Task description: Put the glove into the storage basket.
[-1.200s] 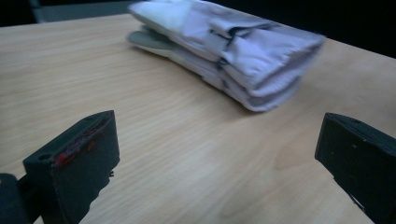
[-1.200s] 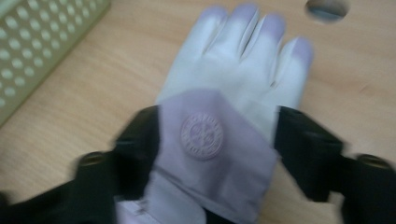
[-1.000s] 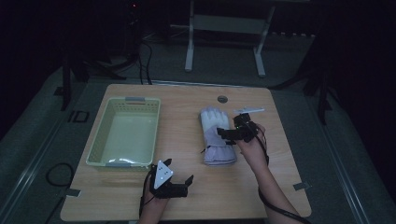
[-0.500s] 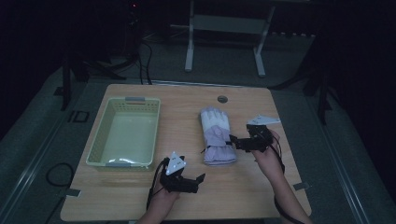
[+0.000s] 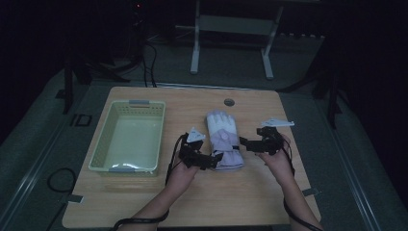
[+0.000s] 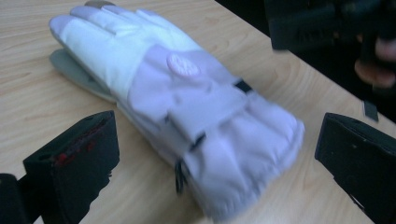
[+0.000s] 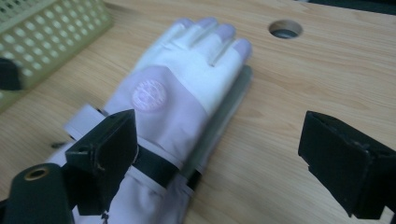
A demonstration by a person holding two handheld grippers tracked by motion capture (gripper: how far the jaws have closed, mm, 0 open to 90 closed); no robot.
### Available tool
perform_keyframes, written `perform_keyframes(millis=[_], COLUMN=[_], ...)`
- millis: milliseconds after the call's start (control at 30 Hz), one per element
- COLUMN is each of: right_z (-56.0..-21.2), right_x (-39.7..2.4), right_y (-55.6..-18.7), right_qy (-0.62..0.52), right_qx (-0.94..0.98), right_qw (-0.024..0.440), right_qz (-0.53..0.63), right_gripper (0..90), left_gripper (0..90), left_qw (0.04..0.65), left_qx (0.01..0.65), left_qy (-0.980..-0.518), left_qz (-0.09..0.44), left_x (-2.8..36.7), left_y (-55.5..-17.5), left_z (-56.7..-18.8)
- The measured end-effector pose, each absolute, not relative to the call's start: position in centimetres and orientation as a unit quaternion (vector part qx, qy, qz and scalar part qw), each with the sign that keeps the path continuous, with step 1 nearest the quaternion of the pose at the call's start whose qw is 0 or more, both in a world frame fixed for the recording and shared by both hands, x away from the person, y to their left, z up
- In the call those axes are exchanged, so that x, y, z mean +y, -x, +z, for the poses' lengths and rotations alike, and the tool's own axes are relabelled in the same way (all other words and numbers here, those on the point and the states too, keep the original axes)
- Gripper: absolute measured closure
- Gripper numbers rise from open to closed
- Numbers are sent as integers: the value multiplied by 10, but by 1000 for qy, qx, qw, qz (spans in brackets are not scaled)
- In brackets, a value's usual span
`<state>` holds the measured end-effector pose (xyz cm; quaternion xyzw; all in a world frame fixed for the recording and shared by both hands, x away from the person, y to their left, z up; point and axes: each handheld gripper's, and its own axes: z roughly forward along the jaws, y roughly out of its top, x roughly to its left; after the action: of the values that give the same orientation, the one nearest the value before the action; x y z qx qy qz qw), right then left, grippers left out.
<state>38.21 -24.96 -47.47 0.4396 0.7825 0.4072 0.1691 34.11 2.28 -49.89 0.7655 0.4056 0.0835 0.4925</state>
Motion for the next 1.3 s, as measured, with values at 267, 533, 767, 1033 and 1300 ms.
perform_keyframes(millis=[267,533,767,1033,1300], right_z=[-486,-513,-531,-548,-554], right_x=[-234,-225,-228,-235,-239], right_y=[-402,-414,-418,-423,-425], right_qy=[-456,-469,-492,-520,-519], right_qx=[773,783,775,760,748], right_qw=[144,126,68,-14,-62], right_qz=[417,389,391,390,408], right_gripper=[167,224,351,416,637], left_gripper=[1,168,168,206,449], left_qw=[471,437,433,438,428], left_qx=[442,473,499,470,470], left_qy=[-762,-763,-751,-765,-771], left_qz=[51,51,-8,-36,-43], left_x=[6,3,8,7,3], left_y=[-366,-360,-364,-371,-374], left_z=[-501,-521,-553,-564,-562])
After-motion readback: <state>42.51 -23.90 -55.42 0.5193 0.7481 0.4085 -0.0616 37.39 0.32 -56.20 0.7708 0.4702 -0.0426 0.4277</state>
